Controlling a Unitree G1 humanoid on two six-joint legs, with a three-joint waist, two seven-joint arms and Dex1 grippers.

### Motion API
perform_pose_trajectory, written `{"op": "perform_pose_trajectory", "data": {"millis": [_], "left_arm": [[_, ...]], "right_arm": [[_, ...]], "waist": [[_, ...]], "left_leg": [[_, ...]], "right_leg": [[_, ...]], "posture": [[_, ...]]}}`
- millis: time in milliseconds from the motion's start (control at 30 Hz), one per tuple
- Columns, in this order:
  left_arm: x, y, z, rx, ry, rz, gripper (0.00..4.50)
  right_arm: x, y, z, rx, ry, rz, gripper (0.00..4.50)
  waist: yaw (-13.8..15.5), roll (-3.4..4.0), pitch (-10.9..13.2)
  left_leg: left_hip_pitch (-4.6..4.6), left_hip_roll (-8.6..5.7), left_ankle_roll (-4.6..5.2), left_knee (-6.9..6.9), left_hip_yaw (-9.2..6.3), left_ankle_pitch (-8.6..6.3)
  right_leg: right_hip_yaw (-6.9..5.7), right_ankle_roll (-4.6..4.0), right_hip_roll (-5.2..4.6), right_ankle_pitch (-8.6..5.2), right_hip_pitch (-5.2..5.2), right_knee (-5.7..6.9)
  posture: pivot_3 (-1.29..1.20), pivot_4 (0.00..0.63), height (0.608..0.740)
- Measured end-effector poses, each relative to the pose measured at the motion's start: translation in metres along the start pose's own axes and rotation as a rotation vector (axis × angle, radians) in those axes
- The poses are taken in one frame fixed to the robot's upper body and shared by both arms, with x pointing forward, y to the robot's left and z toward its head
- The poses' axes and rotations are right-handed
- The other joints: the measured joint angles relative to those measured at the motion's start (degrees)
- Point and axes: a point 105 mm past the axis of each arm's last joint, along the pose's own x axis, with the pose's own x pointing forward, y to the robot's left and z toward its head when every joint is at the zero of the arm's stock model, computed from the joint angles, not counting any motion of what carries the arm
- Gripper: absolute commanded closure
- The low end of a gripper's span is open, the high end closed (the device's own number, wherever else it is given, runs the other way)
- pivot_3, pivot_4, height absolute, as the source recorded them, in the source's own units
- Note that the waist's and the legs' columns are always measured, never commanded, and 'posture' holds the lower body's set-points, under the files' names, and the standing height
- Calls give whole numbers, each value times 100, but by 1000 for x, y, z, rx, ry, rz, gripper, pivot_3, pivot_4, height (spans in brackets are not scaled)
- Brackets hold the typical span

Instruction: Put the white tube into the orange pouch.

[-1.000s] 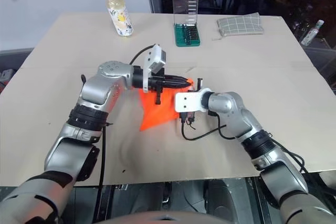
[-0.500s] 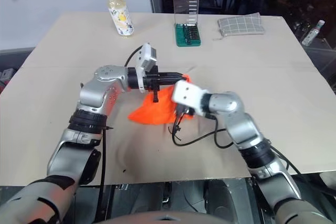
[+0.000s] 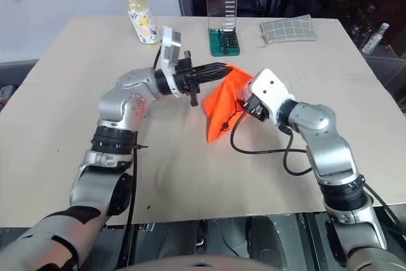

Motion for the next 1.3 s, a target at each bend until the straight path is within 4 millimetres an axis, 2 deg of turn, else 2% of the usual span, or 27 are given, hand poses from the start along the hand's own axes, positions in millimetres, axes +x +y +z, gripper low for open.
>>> {"op": "perform_pose_trajectory", "data": {"millis": [100, 200, 300, 333, 367, 433, 533, 633, 800, 1000, 1100, 1300], "left_arm": [[6, -1, -2, 8, 1, 3, 4500], [14, -1, -5, 17, 3, 19, 4500], [16, 6, -14, 24, 32, 80, 4500], [18, 8, -16, 25, 31, 97, 4500], [18, 8, -16, 25, 30, 99, 4500], [23, 8, -17, 19, 19, 102, 4500], [23, 9, -18, 14, 19, 113, 4500], [24, 10, -18, 16, 15, 119, 4500], [26, 10, -16, 22, 12, 123, 4500], [27, 11, -14, 28, 10, 129, 4500], [27, 12, -14, 28, 9, 137, 4500], [26, 13, -13, 28, 9, 145, 4500]], "right_arm": [[1, 0, 4, 33, -33, 0, 1088], [-5, -3, 7, 77, -45, -11, 1088], [-25, -12, 12, 160, -59, -63, 1088], [-36, -17, 15, 250, -86, -105, 1088], [-38, -18, 17, 270, -97, -113, 1088], [-50, -16, 18, 425, -159, -147, 1088], [-60, -8, 6, 555, -149, -173, 1088], [-65, 6, -14, 671, -86, -175, 1088], [-65, 28, -40, 727, 31, -154, 1088], [-59, 50, -51, 770, 83, -74, 1088], [-44, 65, -57, 817, 84, -15, 1088], [-20, 71, -74, 852, 73, -60, 1088]], "waist": [[36, 0, 0], [71, -1, 1], [64, -1, 1], [53, -1, 1], [52, -1, 0], [51, -1, 0], [46, 0, 1], [45, 0, 1], [43, 0, 1], [42, 0, 0], [38, 0, 0], [46, 0, 0]], "left_leg": [[-3, -1, 0, 0, 0, 0], [-6, -3, 1, 0, -2, 0], [-4, -4, 1, 1, -2, -1], [-3, -3, 1, 0, -4, -1], [-2, -2, 1, 0, -7, -1], [1, -1, 1, -6, -12, -1], [0, -1, 1, -6, -8, -1], [0, -1, 1, -4, -6, -1], [0, -2, 1, -4, -7, -1], [0, -1, 1, -4, -9, -1], [1, -2, 1, -4, -9, -1], [-1, -2, 1, -4, -8, -1]], "right_leg": [[0, 1, -1, 0, 0, -5], [-1, 0, -2, 0, 1, -6], [-1, 0, -3, 0, 1, -6], [-1, 0, -3, 0, 0, -3], [-2, 0, -1, 0, 1, -2], [-5, -1, 1, 0, 1, 1], [-5, -1, -2, 0, 1, -1], [-3, -1, -3, 0, 2, -1], [-3, -8, -3, -4, 1, -2], [-3, -9, -2, -5, 1, -2], [-3, -20, -2, -12, 1, -3], [-2, -14, -2, -9, 2, -6]], "posture": [[0, 150, 740], [0, 150, 740], [0, 150, 740], [0, 150, 740], [0, 150, 740], [0, 150, 740], [0, 150, 740], [0, 150, 740], [0, 150, 740], [0, 150, 740], [0, 150, 740], [0, 150, 740]]}}
